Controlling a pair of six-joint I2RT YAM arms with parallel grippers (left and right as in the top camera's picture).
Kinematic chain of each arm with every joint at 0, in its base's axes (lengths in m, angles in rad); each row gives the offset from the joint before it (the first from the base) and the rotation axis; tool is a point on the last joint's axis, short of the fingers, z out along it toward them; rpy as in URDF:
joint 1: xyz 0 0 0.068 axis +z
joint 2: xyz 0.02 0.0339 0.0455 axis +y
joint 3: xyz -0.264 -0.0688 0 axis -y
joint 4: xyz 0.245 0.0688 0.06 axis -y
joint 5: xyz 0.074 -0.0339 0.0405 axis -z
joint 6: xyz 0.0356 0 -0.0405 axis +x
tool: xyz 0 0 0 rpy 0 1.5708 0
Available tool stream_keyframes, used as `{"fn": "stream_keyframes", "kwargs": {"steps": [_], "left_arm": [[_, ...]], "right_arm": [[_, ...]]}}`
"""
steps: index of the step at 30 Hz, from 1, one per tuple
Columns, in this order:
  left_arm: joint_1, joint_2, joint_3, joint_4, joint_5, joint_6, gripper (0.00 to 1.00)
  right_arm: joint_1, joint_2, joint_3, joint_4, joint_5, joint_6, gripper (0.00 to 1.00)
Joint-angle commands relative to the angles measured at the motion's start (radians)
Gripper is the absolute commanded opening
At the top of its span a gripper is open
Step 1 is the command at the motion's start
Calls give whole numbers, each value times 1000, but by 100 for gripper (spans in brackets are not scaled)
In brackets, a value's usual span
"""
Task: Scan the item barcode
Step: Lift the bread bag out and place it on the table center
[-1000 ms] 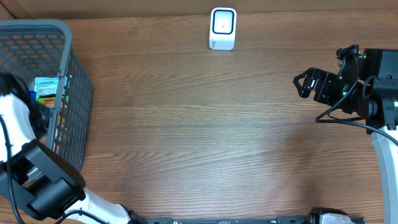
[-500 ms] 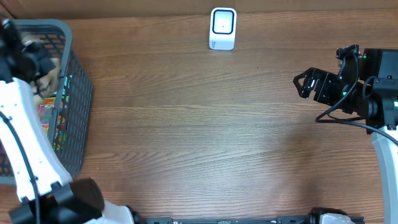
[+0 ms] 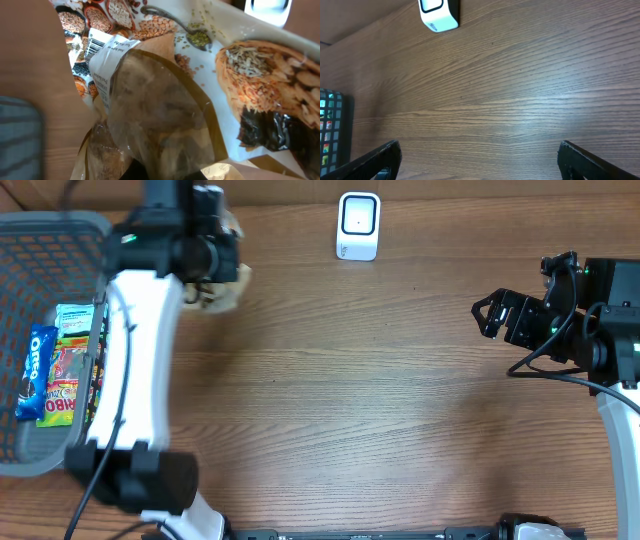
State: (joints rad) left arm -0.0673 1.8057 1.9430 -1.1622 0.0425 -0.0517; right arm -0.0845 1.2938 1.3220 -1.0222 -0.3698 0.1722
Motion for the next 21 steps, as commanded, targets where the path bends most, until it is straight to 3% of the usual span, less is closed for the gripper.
{"fn": "stream_keyframes", "kwargs": {"steps": [1,10,17,19,21], "left_arm": [[-69,116,-13,-33,10,-64,4],[-206,339,-13,-140,53,-114,4],[-280,374,-12,-146,116,-121,4],[-290,374,-12,-148,116,-121,9],[-294,374,-12,-149,116,-121,21]], "right_arm": [[5,-5,27,2,-6,3,100],[5,-5,27,3,-6,3,100],[5,-5,27,2,-6,3,100],[5,-5,27,3,-6,3,100],[5,-5,27,2,-6,3,100]]}}
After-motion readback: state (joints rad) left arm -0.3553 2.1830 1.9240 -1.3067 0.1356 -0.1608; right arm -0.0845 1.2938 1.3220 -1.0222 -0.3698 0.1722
